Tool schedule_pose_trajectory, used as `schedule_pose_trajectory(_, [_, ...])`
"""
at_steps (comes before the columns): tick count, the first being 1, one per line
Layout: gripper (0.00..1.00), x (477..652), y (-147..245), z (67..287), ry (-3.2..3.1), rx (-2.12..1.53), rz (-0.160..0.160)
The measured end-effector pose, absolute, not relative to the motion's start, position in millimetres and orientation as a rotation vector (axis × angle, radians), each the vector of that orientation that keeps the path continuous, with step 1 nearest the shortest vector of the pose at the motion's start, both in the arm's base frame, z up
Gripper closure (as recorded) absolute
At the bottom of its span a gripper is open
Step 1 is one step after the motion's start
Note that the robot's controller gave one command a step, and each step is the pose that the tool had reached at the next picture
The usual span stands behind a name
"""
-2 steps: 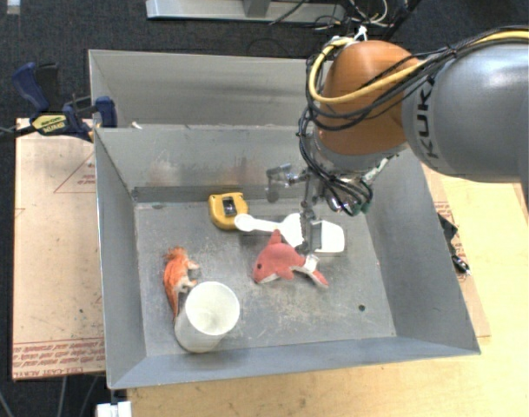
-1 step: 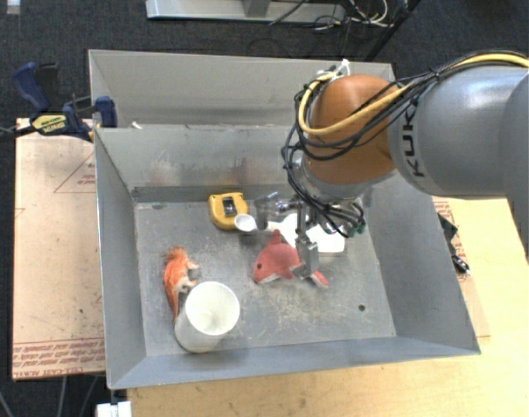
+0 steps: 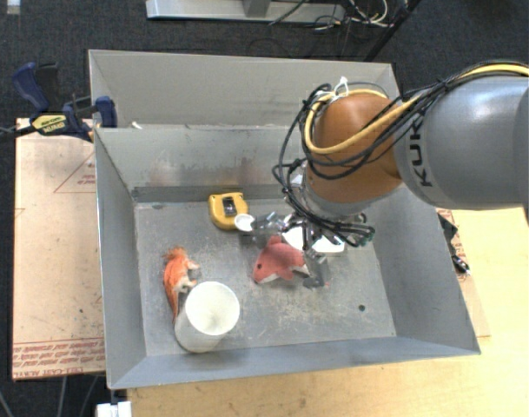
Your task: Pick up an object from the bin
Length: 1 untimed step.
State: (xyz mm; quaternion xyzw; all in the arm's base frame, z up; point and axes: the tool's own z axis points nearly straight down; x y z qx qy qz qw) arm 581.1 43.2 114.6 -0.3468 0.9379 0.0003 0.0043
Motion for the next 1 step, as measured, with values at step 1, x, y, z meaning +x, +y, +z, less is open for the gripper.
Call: schedule_pose_trajectory(1, [1.0, 610.1, 57.9, 95.9, 2.71, -1.571, 0.005])
